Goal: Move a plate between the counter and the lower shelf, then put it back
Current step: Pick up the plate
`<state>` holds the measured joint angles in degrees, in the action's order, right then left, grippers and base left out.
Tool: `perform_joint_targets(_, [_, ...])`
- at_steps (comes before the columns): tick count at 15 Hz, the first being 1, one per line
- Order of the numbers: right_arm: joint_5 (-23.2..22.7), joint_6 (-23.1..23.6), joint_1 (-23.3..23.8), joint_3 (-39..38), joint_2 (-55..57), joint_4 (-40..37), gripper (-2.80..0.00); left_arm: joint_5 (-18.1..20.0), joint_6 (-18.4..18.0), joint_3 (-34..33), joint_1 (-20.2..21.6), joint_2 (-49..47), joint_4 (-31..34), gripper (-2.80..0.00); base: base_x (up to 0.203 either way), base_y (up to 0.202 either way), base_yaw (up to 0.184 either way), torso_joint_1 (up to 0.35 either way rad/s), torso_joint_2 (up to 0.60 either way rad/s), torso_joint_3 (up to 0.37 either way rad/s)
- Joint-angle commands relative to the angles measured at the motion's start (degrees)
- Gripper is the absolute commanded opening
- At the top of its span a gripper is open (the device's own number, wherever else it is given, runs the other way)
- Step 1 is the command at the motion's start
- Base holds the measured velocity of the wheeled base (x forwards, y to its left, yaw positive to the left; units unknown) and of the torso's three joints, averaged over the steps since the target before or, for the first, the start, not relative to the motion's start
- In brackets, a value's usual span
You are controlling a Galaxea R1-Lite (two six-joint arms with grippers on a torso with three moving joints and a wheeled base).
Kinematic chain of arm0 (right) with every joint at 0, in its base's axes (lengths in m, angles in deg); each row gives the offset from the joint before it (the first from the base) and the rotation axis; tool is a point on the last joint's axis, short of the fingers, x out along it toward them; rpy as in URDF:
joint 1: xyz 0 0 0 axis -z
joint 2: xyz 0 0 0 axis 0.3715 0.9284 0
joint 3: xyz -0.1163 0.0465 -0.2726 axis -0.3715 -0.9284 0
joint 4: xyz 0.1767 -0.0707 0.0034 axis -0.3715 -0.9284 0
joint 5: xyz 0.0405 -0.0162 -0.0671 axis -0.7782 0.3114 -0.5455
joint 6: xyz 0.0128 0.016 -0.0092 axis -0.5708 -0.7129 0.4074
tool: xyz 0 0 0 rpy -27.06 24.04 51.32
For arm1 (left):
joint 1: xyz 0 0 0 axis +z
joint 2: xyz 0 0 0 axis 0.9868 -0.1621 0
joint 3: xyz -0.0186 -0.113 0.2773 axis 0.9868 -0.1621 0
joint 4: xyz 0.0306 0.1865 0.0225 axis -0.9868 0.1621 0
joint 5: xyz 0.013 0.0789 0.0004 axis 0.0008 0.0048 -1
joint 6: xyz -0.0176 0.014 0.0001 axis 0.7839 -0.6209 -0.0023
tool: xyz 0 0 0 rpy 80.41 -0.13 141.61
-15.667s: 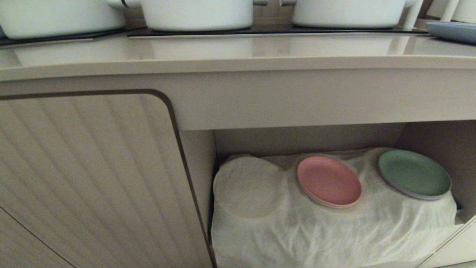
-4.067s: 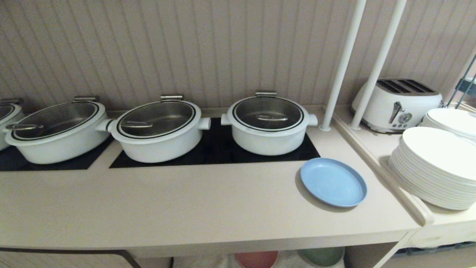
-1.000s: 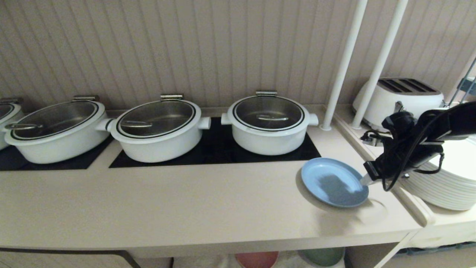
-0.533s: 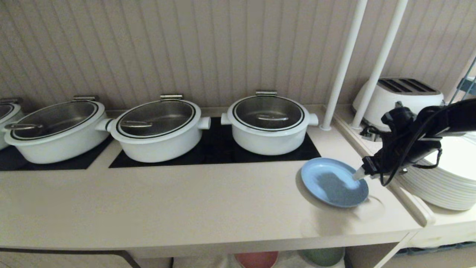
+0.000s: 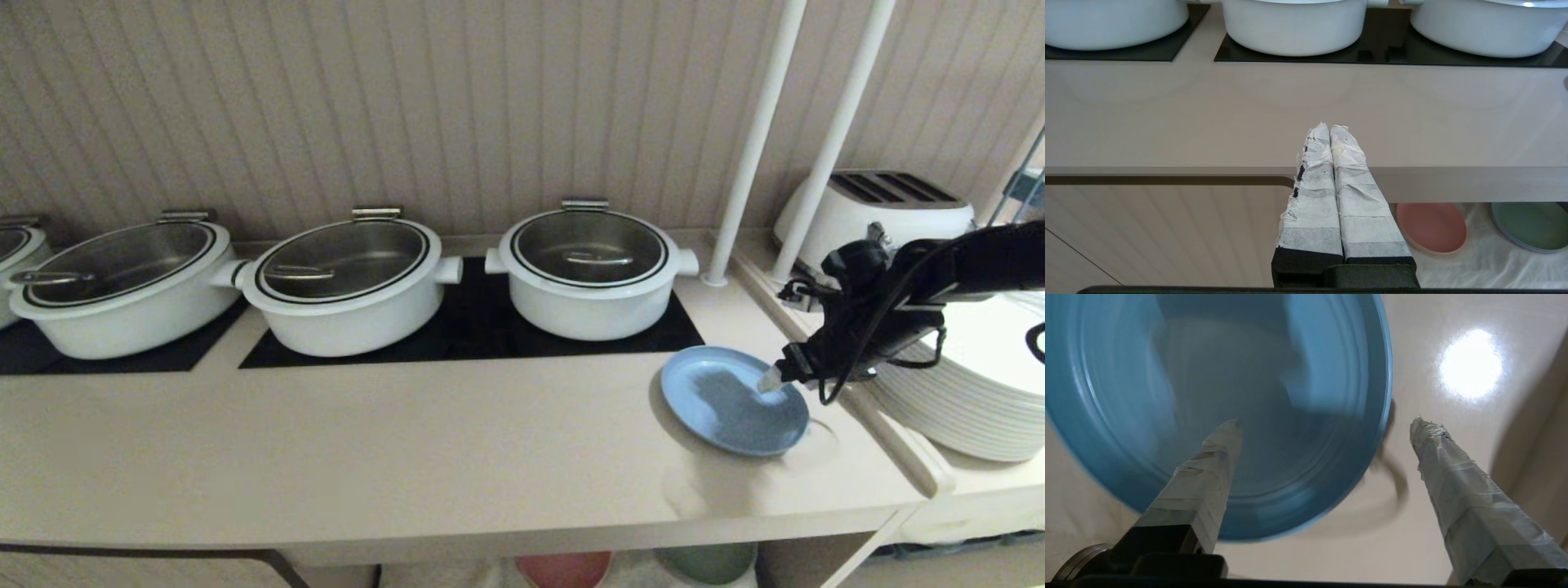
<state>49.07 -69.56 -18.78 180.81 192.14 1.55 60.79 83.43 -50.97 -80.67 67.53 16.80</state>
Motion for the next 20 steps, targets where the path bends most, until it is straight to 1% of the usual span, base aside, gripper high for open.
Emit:
perform_joint_targets(1, [-0.1, 0.0, 0.1, 0.6, 2.0, -0.2, 0.00, 0.0, 0.0, 0.0, 0.0, 0.0, 0.0, -2.80, 0.000, 0.000, 0.000, 0.000, 0.00, 0.000])
perform_joint_targets(20, [0.2, 0.1, 0.0, 0.5, 4.8, 0.0, 0.00, 0.0, 0.0, 0.0, 0.0, 0.0, 0.0, -2.80, 0.000, 0.000, 0.000, 0.000, 0.00, 0.000])
